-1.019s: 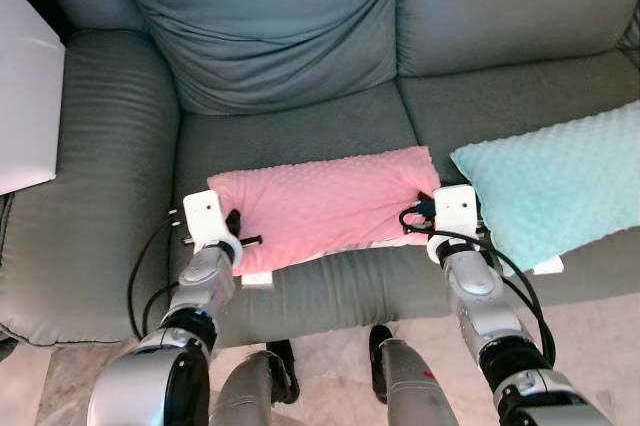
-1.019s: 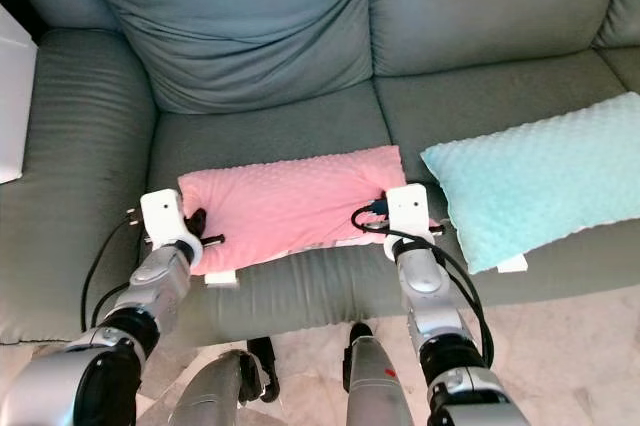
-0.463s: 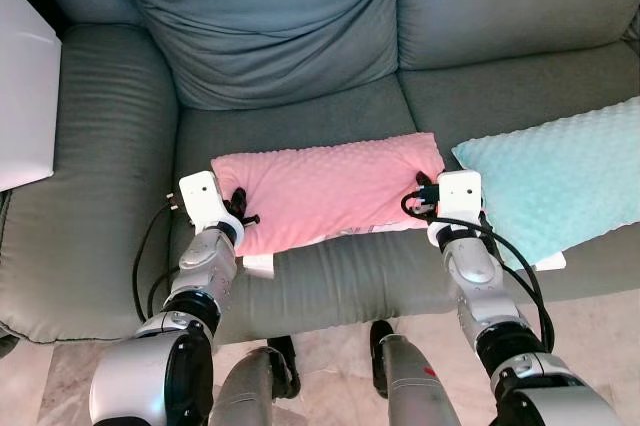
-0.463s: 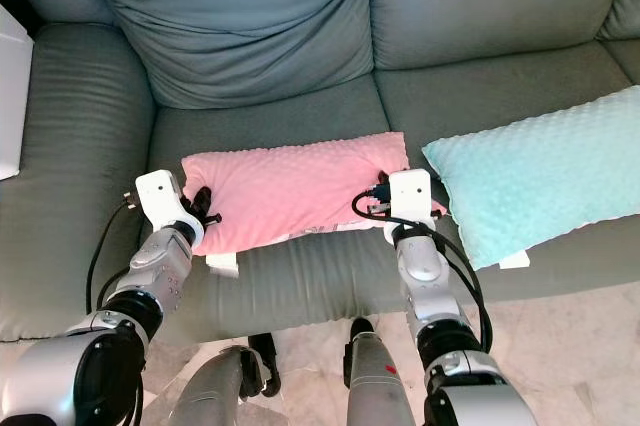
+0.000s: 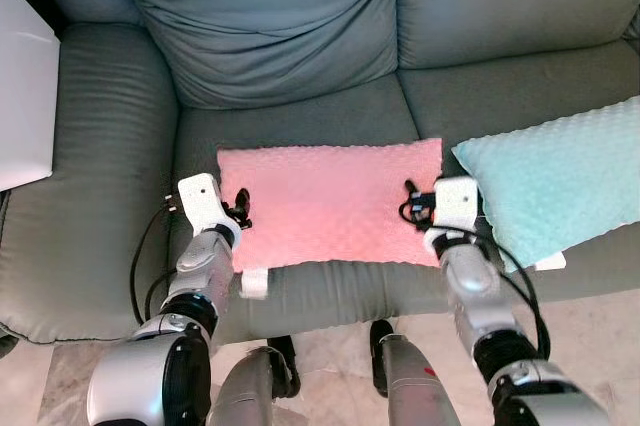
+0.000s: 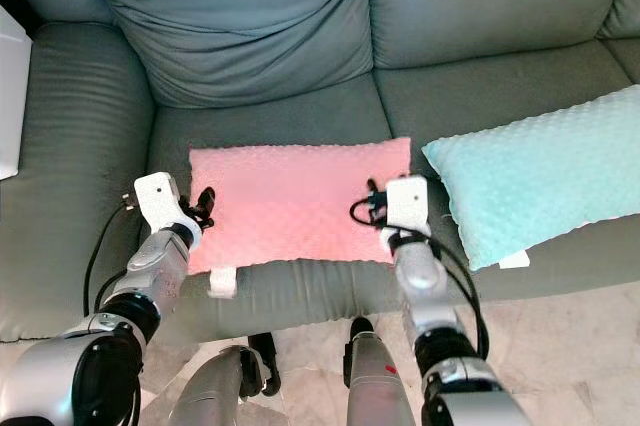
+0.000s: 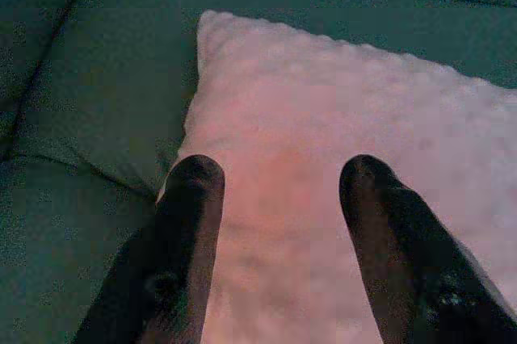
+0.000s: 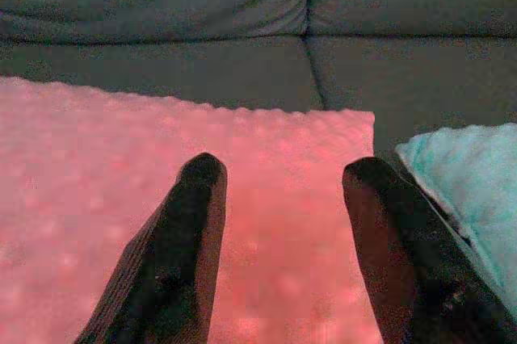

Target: Move the pillow to the sofa

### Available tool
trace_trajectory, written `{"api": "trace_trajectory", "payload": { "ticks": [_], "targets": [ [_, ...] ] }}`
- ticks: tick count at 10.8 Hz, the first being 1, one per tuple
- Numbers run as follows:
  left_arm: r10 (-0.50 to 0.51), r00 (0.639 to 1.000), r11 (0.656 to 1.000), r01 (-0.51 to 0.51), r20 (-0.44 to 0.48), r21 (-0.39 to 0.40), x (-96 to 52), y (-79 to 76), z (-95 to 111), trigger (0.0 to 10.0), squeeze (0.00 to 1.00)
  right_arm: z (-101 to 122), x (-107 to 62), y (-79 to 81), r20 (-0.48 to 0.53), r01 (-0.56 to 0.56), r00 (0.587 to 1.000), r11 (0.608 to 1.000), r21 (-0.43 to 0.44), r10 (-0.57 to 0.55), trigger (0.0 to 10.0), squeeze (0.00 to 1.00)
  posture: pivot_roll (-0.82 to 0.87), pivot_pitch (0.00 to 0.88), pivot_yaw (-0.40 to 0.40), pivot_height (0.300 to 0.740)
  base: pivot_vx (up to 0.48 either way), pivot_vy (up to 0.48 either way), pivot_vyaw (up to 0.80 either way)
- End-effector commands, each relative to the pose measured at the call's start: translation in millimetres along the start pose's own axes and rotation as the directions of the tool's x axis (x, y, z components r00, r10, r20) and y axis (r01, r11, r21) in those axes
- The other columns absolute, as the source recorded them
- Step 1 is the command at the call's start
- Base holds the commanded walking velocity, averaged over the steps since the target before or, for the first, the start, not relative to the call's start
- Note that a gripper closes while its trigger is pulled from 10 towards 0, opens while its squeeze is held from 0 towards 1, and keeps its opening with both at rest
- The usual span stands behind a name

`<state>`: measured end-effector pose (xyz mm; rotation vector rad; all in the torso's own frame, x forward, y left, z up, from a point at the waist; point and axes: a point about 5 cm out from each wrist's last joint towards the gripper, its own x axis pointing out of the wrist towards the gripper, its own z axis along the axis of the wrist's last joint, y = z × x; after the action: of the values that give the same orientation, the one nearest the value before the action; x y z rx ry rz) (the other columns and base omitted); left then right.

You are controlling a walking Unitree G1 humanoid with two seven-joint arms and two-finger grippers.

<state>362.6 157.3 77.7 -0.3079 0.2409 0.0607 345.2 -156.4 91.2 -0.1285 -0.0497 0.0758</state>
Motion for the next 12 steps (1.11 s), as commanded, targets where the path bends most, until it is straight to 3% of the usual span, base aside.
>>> {"api": "trace_trajectory", "payload": {
  "ticks": [1,6,9,12],
  "targets": [
    [0.036,0.996,0.999,-0.034,-0.076,0.022,-7.3,14.9,-19.5,10.0,1.0,-13.5,-8.8,3.7,-0.05,-0.016,0.999,1.0,0.01,0.017,10.0,1.0,-0.17,0.452,0.097,0.74,0.0,0.0,0.0],
    [0.043,0.994,0.994,-0.032,-0.105,0.101,-14.2,34.2,-27.4,10.0,1.0,-24.6,-23.7,-20.1,-0.123,0.051,0.991,0.999,-0.008,-0.051,10.0,1.0,-0.18,0.441,0.092,0.74,0.0,0.0,0.0],
    [0.001,0.996,0.993,0.009,-0.089,0.12,-20.4,42.2,-32.5,10.0,1.0,-25.5,-30.9,-30.7,-0.192,0.131,0.974,0.991,0.032,-0.122,10.0,1.0,-0.17,0.435,0.094,0.74,0.0,0.0,0.0],
    [-0.022,0.996,0.987,0.035,-0.088,0.154,-39.0,62.0,-48.4,10.0,1.0,-13.8,-53.3,-8.8,-0.225,0.048,0.974,0.989,0.143,-0.014,10.0,1.0,-0.17,0.429,0.092,0.74,0.0,0.0,0.0]
  ]
}}
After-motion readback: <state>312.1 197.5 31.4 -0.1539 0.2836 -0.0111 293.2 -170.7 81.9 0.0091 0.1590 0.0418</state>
